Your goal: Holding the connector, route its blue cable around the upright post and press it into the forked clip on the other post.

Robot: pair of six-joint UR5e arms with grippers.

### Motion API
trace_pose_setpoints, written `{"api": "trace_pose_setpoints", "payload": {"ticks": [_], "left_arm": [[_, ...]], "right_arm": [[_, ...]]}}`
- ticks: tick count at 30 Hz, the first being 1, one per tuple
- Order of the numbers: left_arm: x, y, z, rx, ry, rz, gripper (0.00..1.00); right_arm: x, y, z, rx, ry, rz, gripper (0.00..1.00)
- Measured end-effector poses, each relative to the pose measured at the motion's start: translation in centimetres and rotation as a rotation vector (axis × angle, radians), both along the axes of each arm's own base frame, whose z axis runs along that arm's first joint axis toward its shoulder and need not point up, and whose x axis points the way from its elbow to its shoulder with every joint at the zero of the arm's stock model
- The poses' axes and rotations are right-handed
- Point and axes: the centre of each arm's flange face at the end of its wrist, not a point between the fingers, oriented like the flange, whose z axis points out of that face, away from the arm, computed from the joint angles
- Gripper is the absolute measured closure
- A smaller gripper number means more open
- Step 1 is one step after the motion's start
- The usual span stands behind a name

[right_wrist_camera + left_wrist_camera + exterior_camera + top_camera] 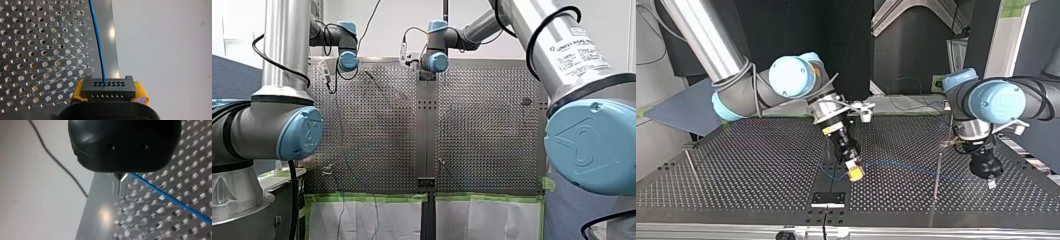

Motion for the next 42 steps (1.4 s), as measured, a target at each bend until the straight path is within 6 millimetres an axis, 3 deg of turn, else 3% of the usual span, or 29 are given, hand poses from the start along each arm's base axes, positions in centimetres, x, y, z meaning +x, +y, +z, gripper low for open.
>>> {"api": "trace_pose_setpoints", "payload": {"ticks": [11,18,33,42], "left_arm": [[4.2,4.3,1.7,0.012,-0.042,-0.016,1.0],[5.0,3.6,3.5,0.027,-0.069,-0.056,1.0],[4.2,2.5,2.1,0.02,-0.016,-0.038,1.0],[3.5,1.1,-0.8,0.014,0.027,-0.069,1.0]], "right_arm": [[1.2,-1.2,-4.0,0.029,0.033,0.003,1.0],[1.2,-1.6,-4.8,0.038,0.038,-0.003,1.0],[0.7,-1.9,-5.4,0.066,0.063,-0.02,1.0],[0.5,-1.8,-5.9,0.085,0.086,-0.023,1.0]]}}
